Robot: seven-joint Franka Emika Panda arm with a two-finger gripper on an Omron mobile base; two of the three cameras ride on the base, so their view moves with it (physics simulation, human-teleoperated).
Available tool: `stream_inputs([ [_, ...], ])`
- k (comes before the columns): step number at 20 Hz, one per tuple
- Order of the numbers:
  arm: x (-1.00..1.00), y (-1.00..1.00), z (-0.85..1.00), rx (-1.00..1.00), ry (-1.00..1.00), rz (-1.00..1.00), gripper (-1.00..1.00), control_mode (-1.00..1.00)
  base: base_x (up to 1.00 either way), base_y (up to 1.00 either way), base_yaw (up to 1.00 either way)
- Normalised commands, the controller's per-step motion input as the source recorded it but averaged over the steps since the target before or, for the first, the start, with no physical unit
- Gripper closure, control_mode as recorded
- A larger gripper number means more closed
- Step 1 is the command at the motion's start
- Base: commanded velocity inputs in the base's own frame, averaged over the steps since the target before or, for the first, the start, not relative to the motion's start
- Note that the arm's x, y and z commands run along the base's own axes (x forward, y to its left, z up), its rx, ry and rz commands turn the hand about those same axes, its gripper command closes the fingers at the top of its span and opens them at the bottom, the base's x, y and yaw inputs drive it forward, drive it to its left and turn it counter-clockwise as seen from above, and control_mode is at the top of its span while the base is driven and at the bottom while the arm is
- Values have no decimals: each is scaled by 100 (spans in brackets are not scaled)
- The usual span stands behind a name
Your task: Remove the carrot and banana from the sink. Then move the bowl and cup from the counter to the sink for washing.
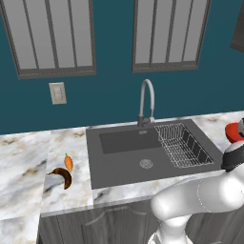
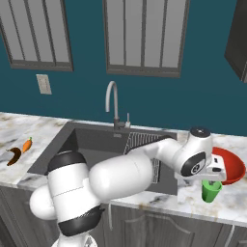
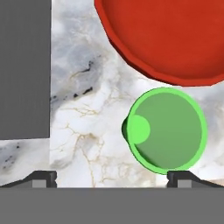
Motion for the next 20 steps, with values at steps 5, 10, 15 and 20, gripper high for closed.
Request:
stream_inputs([
  [5,8,-4,-9,1,2,2,-100,-100,0,0,0],
  [10,10,-4,-7,0,0,3,-100,-100,0,0,0],
  [15,10,-7,-7,0,0,3,-100,-100,0,0,0],
  [20,7,-10,-11,0,2,1,-100,-100,0,0,0],
])
